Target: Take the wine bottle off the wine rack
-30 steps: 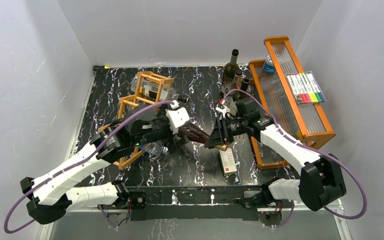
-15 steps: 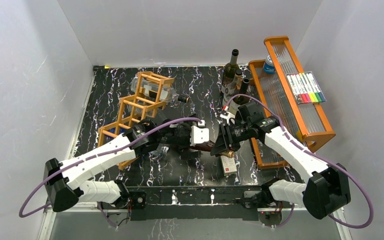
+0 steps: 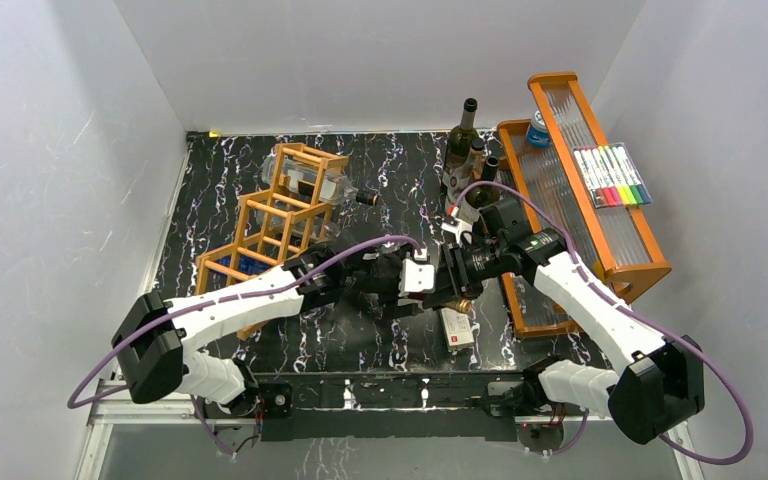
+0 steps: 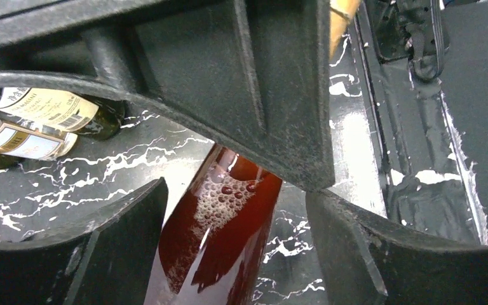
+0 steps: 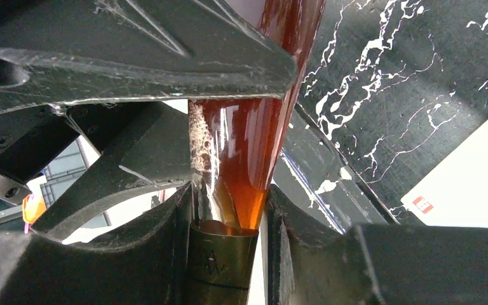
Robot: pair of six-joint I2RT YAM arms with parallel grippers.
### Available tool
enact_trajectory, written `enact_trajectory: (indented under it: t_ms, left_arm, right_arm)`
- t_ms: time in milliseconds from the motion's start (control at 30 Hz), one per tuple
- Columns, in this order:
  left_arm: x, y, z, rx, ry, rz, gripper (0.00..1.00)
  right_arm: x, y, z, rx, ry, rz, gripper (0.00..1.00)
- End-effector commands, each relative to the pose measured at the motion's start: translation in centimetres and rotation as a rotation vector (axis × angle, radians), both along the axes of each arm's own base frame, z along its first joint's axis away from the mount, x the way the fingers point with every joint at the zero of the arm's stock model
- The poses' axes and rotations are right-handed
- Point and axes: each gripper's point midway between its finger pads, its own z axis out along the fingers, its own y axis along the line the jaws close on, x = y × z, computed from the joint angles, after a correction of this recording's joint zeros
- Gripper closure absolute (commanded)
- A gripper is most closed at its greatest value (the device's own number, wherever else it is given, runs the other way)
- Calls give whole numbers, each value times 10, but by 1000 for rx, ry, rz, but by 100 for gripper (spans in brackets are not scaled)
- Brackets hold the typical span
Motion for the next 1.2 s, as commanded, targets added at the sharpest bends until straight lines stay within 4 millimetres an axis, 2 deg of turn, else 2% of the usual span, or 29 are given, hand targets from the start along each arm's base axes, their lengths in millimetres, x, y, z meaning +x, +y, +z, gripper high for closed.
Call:
enact_trajectory:
  t_ms: [0,33,200,333,467,567,633,767,867,967,1167]
  left_arm:
    - [-6,-10,7,-65,-15,-48,27]
    - [-6,-9,4,-62,-17,-45,29]
    - [-8,-5,-2,-76,-23,-32,20]
    - [-12,-7,-6,-85,-9,-42,19]
    - [-14,-14,-6,-114,-13,-42,22]
    - [-13,-19,-4,-123,-11,-40,34]
    - [-12,-20,-3,-126,-10,-32,48]
    - [-9,-20,-6,-139,-4,4,67]
    - [-9,-20,-7,-180,5,29,75]
    - [-6,-19,-6,-212,13,60,82]
    - [-4,-21,2,-257,41,101,95]
  right_arm:
    - [-9,17,108,397,-357,238,100]
    - [-9,17,109,397,-357,239,100]
    - [-11,17,108,401,-328,254,100]
    - [-12,18,107,407,-306,267,100]
    - [-11,19,106,407,-280,270,100]
    - [-10,20,105,403,-263,269,96]
    - [-9,20,104,395,-260,264,88]
    - [-2,19,95,332,-272,222,67]
    - [8,18,81,250,-271,174,60]
    - [11,18,79,232,-268,165,53]
    - [32,17,91,176,-381,79,19]
